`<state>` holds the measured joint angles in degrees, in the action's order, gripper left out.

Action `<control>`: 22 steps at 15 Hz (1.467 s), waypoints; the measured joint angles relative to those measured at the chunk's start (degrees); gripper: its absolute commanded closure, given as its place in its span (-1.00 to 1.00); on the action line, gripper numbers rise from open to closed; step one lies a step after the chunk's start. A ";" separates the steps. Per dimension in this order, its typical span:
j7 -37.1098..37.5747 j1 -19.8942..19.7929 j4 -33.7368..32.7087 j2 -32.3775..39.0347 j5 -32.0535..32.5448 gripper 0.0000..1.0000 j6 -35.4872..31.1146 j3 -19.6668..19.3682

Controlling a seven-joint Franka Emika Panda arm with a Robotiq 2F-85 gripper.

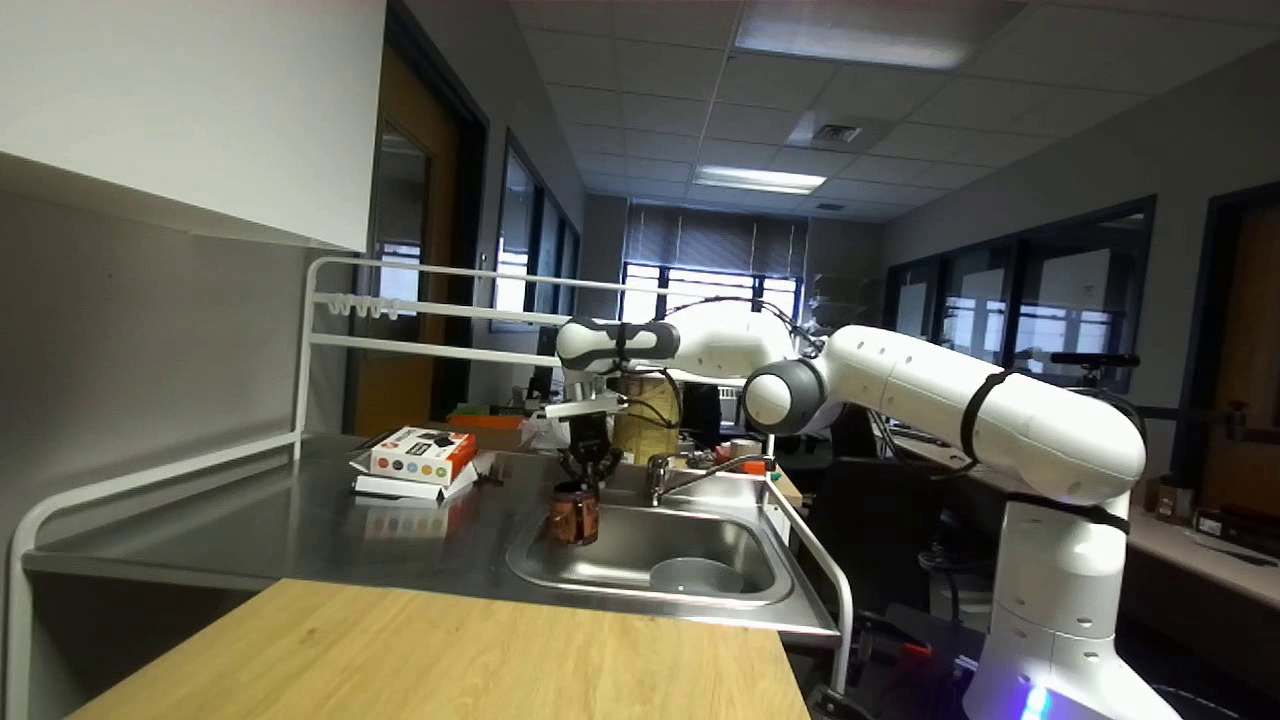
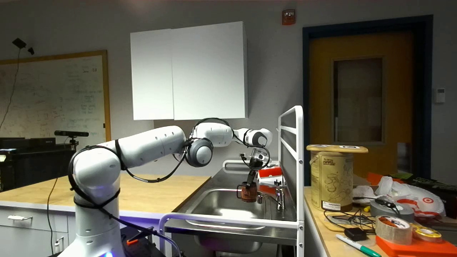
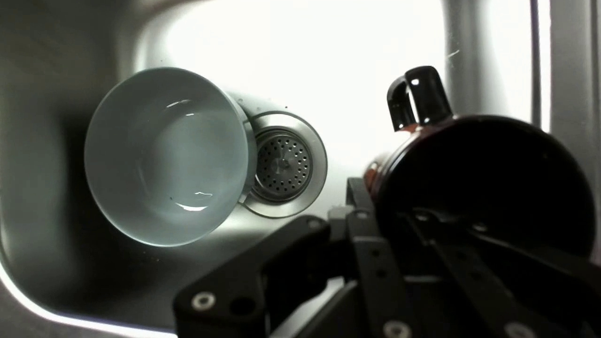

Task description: Place the brown mug in the sink

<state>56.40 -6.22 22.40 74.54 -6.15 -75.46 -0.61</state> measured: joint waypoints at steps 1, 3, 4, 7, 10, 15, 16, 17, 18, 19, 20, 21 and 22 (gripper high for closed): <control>0.00 0.44 -0.09 0.90 0.33 0.85 -0.53 -0.19; 0.00 1.45 -0.25 2.54 1.04 0.85 -0.86 -0.65; 0.00 2.01 -0.33 3.32 1.34 0.85 -1.10 -0.81; 0.00 3.41 -0.36 4.84 2.28 0.89 -1.59 -1.47; -0.03 3.75 -0.36 5.62 2.30 0.89 -1.99 -1.64; -1.48 3.77 -0.36 5.87 2.33 0.90 -2.49 -1.86; -1.95 3.80 -0.36 5.90 2.37 0.85 -2.60 -1.95; -2.39 3.83 -0.36 5.95 2.46 0.30 -2.72 -2.02; -2.78 3.86 -0.36 6.01 2.55 0.29 -2.83 -2.05; -3.05 3.88 -0.36 6.07 2.62 0.17 -2.98 -2.06; -3.26 4.03 -0.37 6.09 2.63 0.03 -3.58 -2.05; -3.44 4.29 -0.42 6.09 2.63 -0.15 -4.02 -2.05; -3.60 4.62 -0.53 6.09 2.63 -0.29 -4.43 -2.05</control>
<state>52.80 -1.60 21.88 80.62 -3.52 -79.88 -2.66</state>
